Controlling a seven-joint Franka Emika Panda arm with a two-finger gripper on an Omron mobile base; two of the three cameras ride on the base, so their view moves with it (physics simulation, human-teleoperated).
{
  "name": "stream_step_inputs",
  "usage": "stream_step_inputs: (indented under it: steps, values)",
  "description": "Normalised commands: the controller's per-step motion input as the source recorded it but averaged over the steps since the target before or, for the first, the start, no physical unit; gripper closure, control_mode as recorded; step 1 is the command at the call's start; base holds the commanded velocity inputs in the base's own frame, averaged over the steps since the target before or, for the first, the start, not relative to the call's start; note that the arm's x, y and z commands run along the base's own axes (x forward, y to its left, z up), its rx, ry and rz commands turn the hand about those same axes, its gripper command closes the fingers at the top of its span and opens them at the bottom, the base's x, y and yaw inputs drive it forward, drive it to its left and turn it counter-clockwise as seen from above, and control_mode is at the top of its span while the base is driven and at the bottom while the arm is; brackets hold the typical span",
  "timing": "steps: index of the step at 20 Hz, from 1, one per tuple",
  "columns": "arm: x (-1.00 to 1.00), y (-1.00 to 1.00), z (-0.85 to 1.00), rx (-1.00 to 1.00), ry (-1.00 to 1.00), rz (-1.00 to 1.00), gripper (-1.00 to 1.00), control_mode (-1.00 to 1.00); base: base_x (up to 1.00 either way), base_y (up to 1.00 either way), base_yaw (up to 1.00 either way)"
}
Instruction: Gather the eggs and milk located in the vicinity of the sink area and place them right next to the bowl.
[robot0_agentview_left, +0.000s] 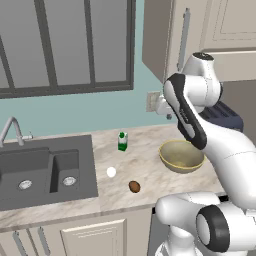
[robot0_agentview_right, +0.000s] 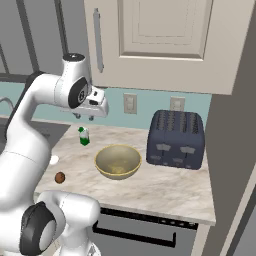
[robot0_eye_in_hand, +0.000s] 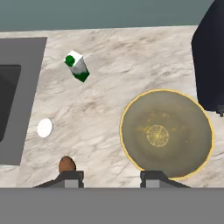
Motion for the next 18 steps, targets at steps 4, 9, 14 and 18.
stream_step_inputs:
  steps: [4,9,14,18]
  values:
    - [0.0,0.07,-0.18,0.0,0.0,0.0,-1.0,-1.0,0.0,0.0,0.0]
    - [0.01,0.17,-0.29,0.0,0.0,-0.04,-1.0,-1.0,0.0,0.0,0.0]
    - [0.12,0.35,-0.14,-0.02,0.0,-0.09,-1.0,-1.0,0.0,0.0,0.0]
    - [0.21,0.35,-0.08,-0.02,0.0,-0.12,-1.0,-1.0,0.0,0.0,0.0]
